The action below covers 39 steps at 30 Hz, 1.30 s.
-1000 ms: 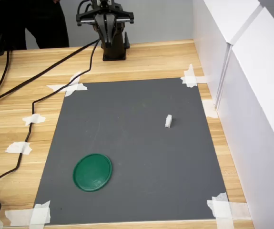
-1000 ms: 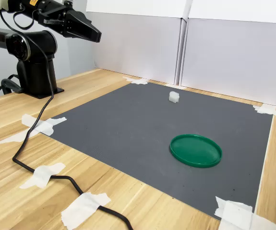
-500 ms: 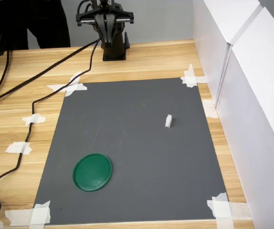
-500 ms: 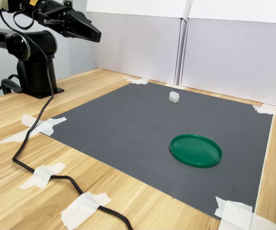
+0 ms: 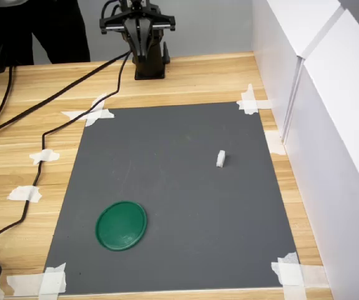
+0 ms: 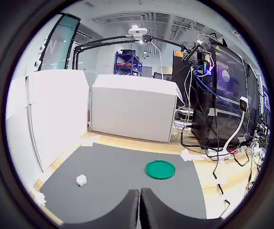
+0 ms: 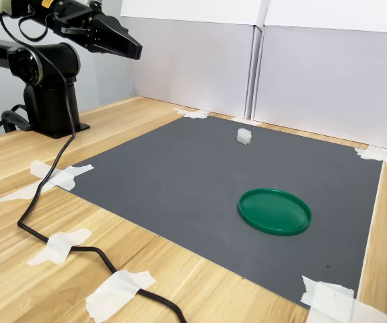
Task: Grasp a white terminal and put it on the green lid.
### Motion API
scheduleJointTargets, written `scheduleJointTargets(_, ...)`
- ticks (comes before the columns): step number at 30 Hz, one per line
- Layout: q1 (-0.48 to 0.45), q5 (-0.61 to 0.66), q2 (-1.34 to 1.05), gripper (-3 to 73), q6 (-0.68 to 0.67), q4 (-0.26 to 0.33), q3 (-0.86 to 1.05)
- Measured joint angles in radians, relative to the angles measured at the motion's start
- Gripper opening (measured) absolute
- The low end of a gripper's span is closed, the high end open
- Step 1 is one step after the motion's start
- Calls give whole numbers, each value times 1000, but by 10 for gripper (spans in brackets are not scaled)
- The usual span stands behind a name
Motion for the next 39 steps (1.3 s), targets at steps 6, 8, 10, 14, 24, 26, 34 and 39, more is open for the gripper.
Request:
scheduleJointTargets(6,0,0,0,-16,0,0,0)
scheduleJointTargets(8,0,0,0,-16,0,0,0)
scheduleJointTargets(10,0,0,0,-16,0,0,0)
scheduleJointTargets(14,0,0,0,-16,0,0,0)
scheduleJointTargets(24,0,4,0,-16,0,0,0)
scheduleJointTargets(26,0,7,2,-16,0,0,0)
scheduleJointTargets(34,0,115,103,-16,0,0,-37)
scheduleJointTargets(39,0,200,190,-16,0,0,-110)
